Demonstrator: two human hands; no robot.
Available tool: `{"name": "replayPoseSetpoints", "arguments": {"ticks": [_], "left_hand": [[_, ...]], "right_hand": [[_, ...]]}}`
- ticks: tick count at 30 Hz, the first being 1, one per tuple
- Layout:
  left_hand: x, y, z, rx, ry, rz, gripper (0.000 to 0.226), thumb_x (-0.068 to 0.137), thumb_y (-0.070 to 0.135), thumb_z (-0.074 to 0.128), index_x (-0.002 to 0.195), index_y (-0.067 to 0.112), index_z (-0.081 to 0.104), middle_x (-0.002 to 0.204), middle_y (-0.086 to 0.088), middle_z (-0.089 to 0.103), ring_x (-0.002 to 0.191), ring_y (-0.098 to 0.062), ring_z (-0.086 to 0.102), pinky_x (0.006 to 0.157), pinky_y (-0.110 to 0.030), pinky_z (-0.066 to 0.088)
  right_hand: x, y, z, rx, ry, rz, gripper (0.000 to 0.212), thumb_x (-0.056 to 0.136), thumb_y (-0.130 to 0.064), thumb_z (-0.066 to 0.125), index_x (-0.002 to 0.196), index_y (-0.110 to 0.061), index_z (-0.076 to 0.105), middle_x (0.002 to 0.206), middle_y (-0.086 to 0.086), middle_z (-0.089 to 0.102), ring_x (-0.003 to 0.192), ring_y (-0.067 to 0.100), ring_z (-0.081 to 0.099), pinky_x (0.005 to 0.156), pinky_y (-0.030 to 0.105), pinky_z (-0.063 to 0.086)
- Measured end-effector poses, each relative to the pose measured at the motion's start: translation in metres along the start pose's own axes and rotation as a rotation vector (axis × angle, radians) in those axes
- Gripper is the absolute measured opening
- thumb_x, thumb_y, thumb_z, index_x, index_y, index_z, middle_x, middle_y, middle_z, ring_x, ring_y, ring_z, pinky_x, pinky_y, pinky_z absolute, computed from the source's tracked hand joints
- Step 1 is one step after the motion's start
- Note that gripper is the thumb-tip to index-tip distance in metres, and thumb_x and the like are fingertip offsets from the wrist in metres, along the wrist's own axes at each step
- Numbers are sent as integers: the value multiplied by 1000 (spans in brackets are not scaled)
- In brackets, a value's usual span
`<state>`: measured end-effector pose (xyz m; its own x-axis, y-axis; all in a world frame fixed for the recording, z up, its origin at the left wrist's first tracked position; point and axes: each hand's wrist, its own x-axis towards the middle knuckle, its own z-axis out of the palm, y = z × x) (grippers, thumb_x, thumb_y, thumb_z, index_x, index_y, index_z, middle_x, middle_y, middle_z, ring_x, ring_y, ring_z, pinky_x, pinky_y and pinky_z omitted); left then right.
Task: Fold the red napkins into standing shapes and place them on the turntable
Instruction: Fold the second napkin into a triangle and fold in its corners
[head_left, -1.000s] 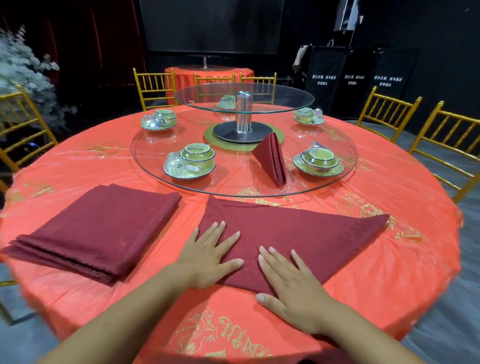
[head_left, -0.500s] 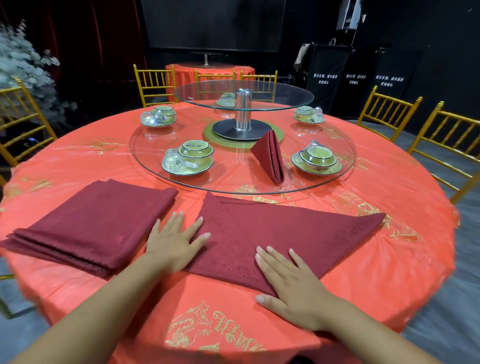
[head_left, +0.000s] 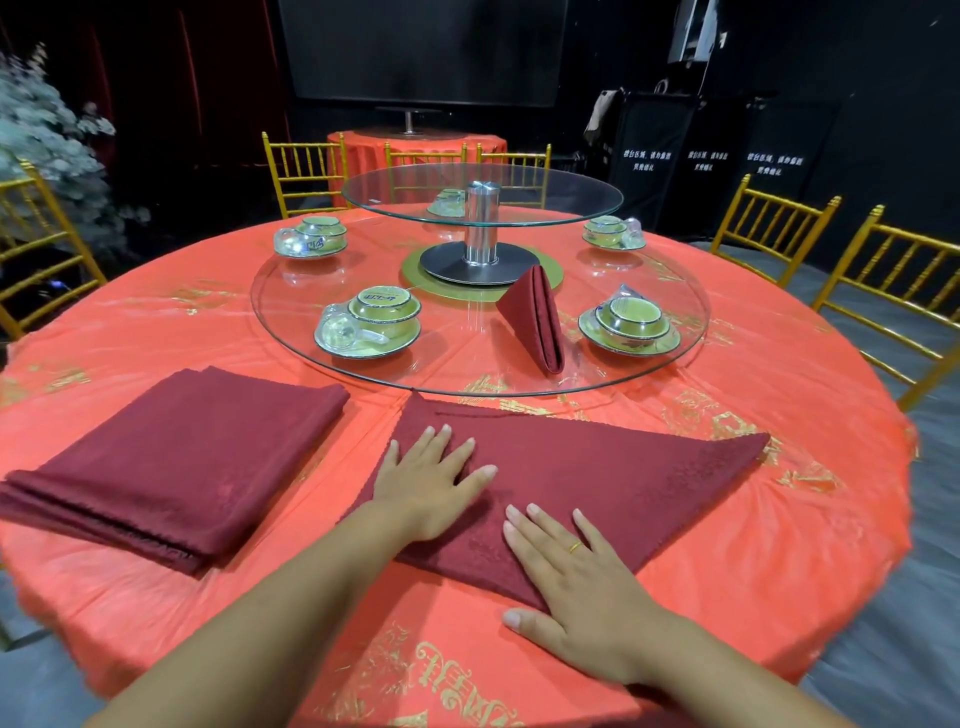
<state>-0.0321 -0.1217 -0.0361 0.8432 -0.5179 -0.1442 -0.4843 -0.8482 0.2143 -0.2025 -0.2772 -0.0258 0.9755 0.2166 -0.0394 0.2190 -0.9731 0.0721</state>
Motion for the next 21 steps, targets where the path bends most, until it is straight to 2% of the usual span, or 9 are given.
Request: {"name": "replayPoseSetpoints", "arguments": {"ticks": [1,3,8,15,18,21], "left_hand": [[7,-3,-2,-2,16,-35,72,87,72,10,151,39,10,161,6,-3,147,-11,-9,116,-48,-8],[20,-8,-6,3,35,-94,73,88,72,10,151,37,12,161,6,-1,148,-13,-6,115,-51,-6],[44,-19,-16,32,61,-189,76,88,72,10,152,31,14,161,4,2,148,-15,0,115,-56,-4],[44,-25,-22,58,90,-254,73,90,70,13,152,32,10,162,-5,1,148,-19,-3,117,-52,-4],[27,-12,-22,5,154,-224,74,90,70,16,152,31,9,161,-6,1,148,-19,-5,117,-50,-3],[-1,5,-8,-3,200,-107,75,90,69,20,153,30,7,162,-1,-1,148,-15,-7,116,-48,-4]], "right_hand": [[0,-1,-1,-14,0,15,79,93,-65,5,138,-19,49,147,-4,42,136,14,37,105,41,18],[-1,-2,-2,10,-13,35,76,94,-64,8,132,-20,57,140,-4,51,129,12,47,100,40,23],[-1,0,2,-73,35,26,74,90,-69,18,132,-21,57,140,-5,51,129,12,47,99,40,24],[-2,0,1,-67,63,30,73,89,-70,23,132,-22,57,140,-6,50,129,11,46,99,40,25],[-2,-1,1,-72,47,33,73,90,-69,21,132,-21,57,140,-6,50,129,11,46,98,40,25],[-1,-2,2,-72,30,24,73,90,-69,21,132,-21,57,140,-5,50,130,12,46,99,40,25]]}}
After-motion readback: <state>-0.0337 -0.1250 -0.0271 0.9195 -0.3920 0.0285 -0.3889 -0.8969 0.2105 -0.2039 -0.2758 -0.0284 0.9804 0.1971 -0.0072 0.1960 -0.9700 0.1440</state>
